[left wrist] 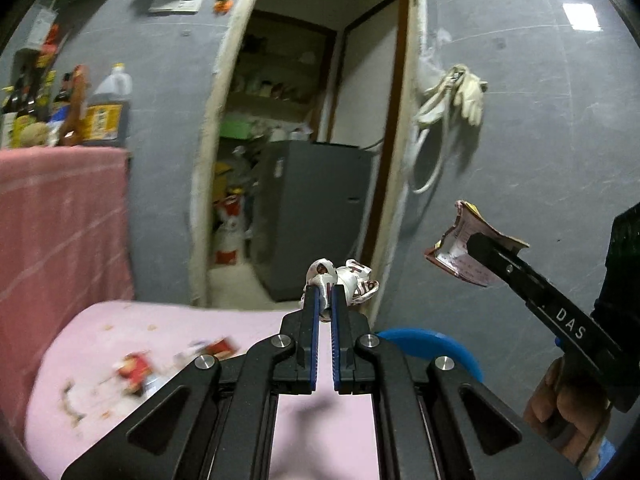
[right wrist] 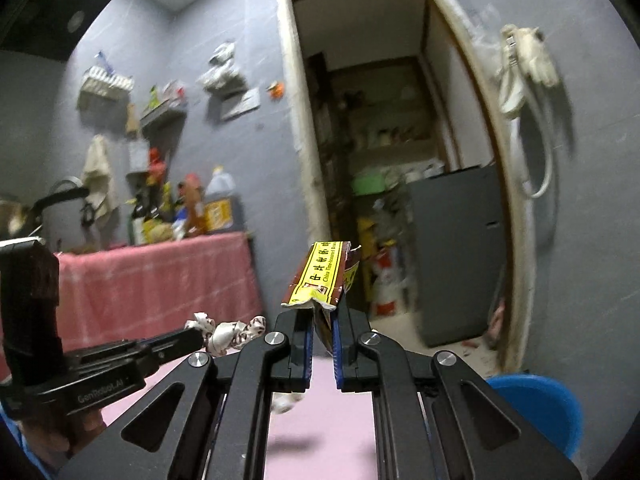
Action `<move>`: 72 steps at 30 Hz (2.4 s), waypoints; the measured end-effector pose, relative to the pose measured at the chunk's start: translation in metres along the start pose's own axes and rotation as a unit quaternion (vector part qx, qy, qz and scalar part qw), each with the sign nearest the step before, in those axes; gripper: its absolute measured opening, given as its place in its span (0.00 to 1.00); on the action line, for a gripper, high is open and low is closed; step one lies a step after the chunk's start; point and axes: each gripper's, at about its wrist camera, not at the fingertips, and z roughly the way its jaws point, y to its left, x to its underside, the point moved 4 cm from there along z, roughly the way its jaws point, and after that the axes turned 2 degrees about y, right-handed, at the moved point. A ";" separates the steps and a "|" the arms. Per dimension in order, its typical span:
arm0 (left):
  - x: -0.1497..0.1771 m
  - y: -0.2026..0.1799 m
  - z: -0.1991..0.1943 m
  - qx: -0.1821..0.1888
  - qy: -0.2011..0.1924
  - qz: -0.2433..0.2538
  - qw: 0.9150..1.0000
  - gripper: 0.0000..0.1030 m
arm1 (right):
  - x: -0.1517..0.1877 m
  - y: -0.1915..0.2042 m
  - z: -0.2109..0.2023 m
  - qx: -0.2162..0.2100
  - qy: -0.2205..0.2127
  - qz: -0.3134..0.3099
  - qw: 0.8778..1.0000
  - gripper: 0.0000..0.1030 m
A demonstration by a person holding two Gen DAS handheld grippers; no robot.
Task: Collect trash
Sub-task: 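Carry both held pieces over the blue basin and open both tools to drop them, then move both tools back over the trash pile on the table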
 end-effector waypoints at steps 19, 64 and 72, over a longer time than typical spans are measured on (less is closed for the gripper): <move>0.020 -0.090 0.154 0.089 0.137 0.002 0.987 0.03 | 0.039 -0.161 -0.006 0.154 0.080 0.084 0.981 0.06; -0.025 0.023 0.024 -0.061 -0.007 -0.039 0.997 0.96 | 0.002 -0.086 -0.004 0.106 0.014 0.020 0.994 1.00; -0.019 0.056 -0.020 -0.123 -0.028 -0.012 0.992 0.98 | -0.001 -0.020 0.010 0.041 0.008 -0.009 0.999 1.00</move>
